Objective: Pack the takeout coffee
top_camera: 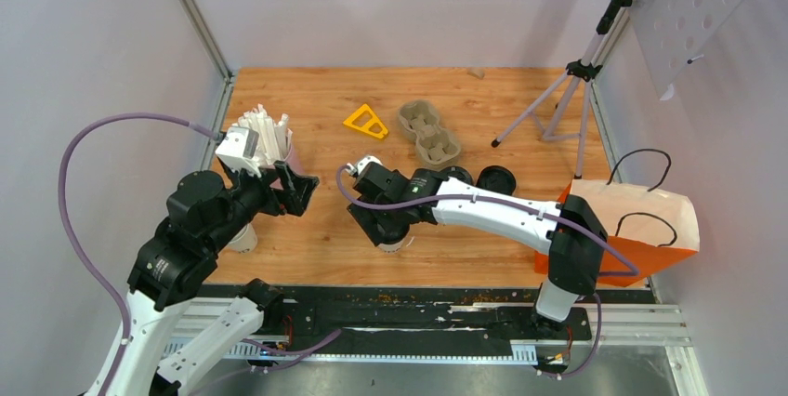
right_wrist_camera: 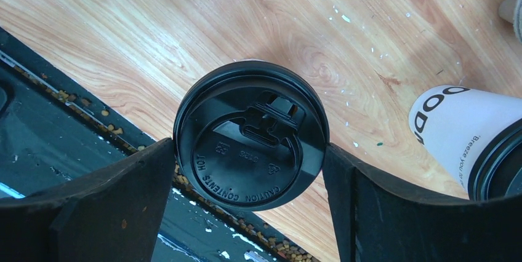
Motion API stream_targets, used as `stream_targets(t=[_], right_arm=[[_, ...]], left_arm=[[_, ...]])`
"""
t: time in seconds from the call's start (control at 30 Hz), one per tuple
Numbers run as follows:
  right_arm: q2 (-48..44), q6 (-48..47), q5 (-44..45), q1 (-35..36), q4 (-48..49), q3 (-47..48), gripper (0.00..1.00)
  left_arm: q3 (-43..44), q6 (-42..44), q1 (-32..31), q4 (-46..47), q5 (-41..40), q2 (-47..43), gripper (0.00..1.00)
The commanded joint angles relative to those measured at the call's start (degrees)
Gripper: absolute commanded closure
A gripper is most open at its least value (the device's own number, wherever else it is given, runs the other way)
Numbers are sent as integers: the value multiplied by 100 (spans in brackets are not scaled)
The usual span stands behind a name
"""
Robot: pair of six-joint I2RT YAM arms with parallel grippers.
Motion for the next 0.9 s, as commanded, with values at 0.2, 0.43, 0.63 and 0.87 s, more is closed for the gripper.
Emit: stream_targets(t=[0.2, 0.43, 0.63, 0.87], right_arm=[[58, -145, 400, 125, -163, 160, 24], [-141, -223, 532, 110, -430, 160, 25], [-679, -146, 533, -77, -666, -332, 25], [-1632, -140, 551, -752, -849, -1219, 25]], left_arm=[[37, 135, 10, 113, 33, 138, 0], [30, 157, 10, 99, 34, 129, 0], [12, 187, 10, 107, 26, 130, 0], [-7, 192, 10, 126, 59, 153, 0]])
